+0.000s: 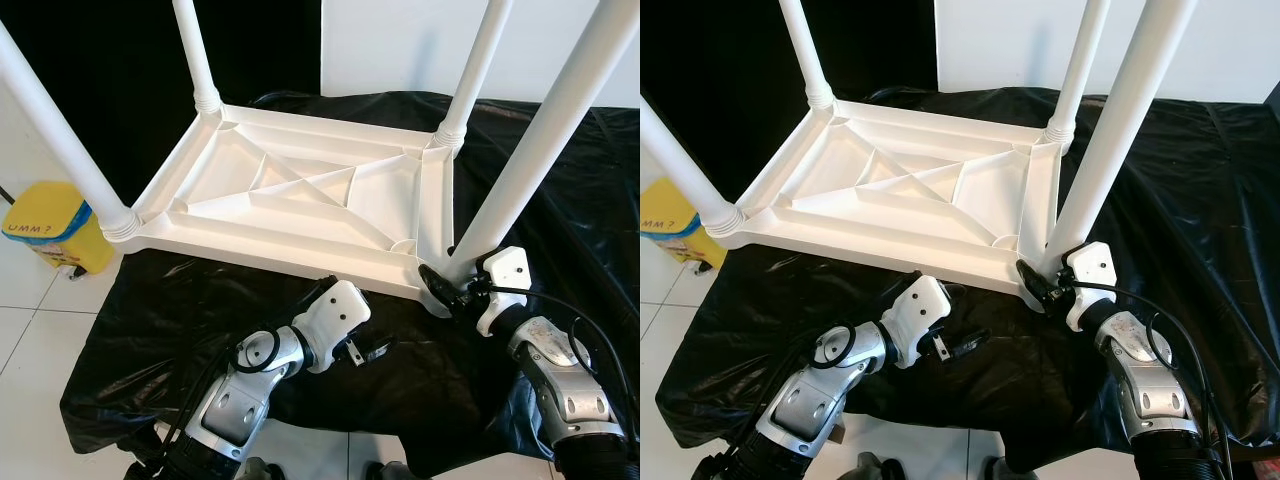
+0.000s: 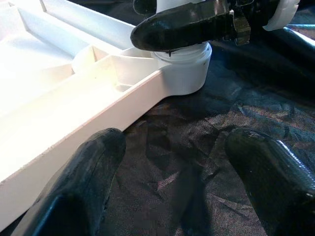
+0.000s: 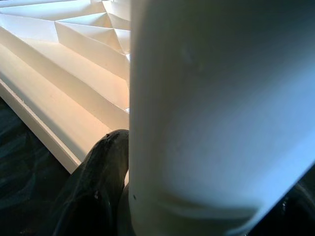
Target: Building children table
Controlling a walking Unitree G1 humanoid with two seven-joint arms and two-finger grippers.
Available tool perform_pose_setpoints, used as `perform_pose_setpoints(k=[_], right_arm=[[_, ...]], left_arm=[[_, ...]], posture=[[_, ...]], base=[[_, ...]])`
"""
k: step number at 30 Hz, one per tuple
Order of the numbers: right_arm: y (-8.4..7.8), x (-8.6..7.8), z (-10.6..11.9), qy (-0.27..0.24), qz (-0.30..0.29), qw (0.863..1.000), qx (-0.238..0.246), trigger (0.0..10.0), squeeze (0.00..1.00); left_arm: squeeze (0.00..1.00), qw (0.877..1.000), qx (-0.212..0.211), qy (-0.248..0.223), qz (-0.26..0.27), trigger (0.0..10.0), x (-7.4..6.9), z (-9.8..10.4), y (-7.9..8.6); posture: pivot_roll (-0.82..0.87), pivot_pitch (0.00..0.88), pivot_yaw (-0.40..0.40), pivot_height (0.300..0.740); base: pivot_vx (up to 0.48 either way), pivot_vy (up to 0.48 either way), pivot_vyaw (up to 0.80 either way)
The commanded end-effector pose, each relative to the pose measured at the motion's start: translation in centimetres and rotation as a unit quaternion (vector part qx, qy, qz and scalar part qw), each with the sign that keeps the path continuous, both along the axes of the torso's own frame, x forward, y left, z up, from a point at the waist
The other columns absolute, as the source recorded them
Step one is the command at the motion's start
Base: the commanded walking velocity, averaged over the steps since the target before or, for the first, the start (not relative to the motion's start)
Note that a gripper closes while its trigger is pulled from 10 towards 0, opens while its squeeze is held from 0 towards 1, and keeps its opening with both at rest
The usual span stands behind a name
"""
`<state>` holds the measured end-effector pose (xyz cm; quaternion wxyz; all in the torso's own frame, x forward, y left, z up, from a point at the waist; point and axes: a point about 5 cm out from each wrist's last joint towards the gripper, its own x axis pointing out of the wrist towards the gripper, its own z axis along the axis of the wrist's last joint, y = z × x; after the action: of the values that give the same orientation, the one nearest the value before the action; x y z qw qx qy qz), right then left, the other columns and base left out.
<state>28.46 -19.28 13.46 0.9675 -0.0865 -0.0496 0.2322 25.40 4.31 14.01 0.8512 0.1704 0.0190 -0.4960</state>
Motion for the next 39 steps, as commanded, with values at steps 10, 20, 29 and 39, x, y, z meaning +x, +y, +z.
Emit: perform_pose_setpoints(k=[10, 20, 29, 39], right_arm=[[-0.8, -0.9, -1.8, 0.030, -0.035, 0.999, 0.012, 10.0, 0.00], [-2.0, -0.5, -1.3, 0.028, -0.045, 0.999, 0.002, 10.0, 0.00], [-3.4, -0.3, -0.1, 0.030, -0.049, 0.998, -0.018, 10.0, 0.00], [-3.8, -0.3, 0.4, 0.049, -0.035, 0.997, -0.036, 10.0, 0.00]], left_arm=[[0.00, 0.999, -0.008, -0.019, 0.031, 10.0, 0.3, 0.1, -0.8], [0.00, 0.998, -0.016, -0.041, 0.039, 10.0, 1.3, 0.8, -1.4], [0.00, 0.996, -0.013, -0.069, 0.060, 10.0, 1.9, 1.3, -1.7], [0.00, 0.995, -0.017, -0.074, 0.068, 10.0, 2.3, 1.2, -1.8]], posture=[[-0.14, 0.119, -0.064, 0.740], [-0.13, 0.099, -0.121, 0.740], [-0.14, 0.091, -0.185, 0.740], [-0.15, 0.056, -0.204, 0.740]], base=[[0.000, 0.000, 0.00], [0.000, 0.000, 0.00], [0.000, 0.000, 0.00], [0.000, 0.000, 0.00]])
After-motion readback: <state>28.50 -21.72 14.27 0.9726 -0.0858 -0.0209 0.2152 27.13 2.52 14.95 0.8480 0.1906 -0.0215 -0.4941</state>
